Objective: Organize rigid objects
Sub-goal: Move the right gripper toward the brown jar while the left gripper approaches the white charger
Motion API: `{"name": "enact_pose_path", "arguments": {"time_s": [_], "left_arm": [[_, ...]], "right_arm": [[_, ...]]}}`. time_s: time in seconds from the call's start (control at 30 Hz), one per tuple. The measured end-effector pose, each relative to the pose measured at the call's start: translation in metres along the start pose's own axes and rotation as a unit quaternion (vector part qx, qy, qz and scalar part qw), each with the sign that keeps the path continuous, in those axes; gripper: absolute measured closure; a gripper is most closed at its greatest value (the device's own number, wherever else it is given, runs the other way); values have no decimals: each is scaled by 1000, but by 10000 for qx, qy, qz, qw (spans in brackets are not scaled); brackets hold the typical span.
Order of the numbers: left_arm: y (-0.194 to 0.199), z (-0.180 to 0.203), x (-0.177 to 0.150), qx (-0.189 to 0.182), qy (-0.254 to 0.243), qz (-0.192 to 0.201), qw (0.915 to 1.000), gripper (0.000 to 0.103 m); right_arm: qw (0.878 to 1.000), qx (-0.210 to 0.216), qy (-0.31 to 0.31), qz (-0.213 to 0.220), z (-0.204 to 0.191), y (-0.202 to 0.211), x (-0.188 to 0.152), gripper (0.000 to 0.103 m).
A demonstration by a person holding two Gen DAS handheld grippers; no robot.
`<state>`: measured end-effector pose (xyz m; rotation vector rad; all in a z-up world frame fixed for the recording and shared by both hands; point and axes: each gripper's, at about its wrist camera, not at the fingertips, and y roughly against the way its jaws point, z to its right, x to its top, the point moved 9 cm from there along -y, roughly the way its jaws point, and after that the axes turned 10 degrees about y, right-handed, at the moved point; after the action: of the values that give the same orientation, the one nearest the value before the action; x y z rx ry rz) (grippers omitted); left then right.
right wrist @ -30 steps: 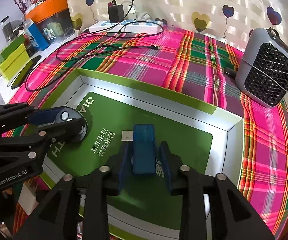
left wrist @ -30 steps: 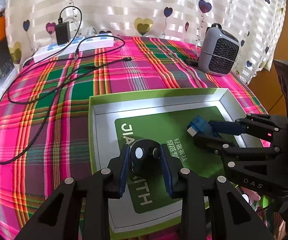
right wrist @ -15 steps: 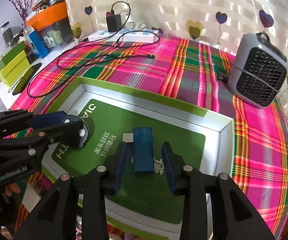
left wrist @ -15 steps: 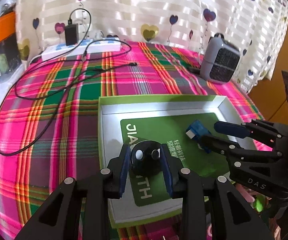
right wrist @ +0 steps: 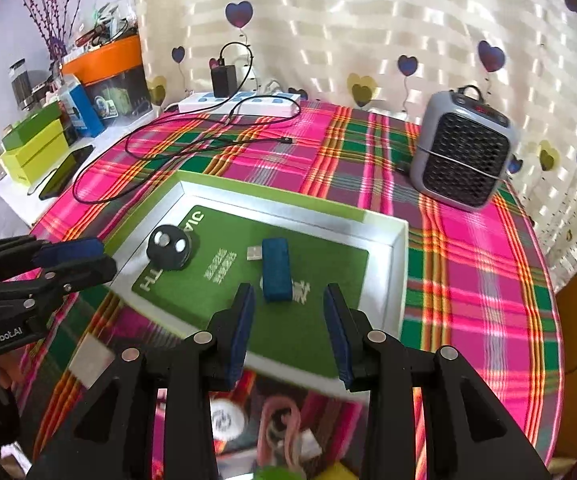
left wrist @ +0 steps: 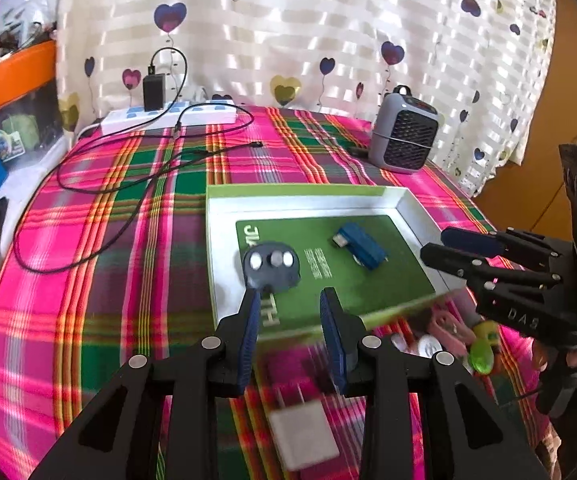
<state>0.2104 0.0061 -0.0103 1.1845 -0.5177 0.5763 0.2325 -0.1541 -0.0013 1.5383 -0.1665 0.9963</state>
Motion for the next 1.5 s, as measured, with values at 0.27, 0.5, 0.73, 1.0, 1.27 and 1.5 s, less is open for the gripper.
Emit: {"name": "enact_pose_path", "arguments": {"time_s": [0.27,0.5,0.73,1.0,1.27,1.5], "left_arm": [[30,-8,-35,79,195,234,9995,73],[36,-13,-63,-48,325,67,9994,73],[35,-8,-81,-176,319,-79,9993,73],[28,-7,-92,-158,366,-246,9989,73],[23,-5,-94,-48,330,-291,9990,73],[20,-4,-93,5,333,-315,9989,73]], "right_arm": [[9993,-234,-200,228,5,34,-33,66],[9964,-421,-644,354,18,60,-74,66],[9945,-487,-865,334,22,77,-112,66],[9952,-108,-893,387,9,73,-121,66],[9909,11,-1323,262,9,58,-119,63],[9904,21,-1371,197,6,53,-116,52]]}}
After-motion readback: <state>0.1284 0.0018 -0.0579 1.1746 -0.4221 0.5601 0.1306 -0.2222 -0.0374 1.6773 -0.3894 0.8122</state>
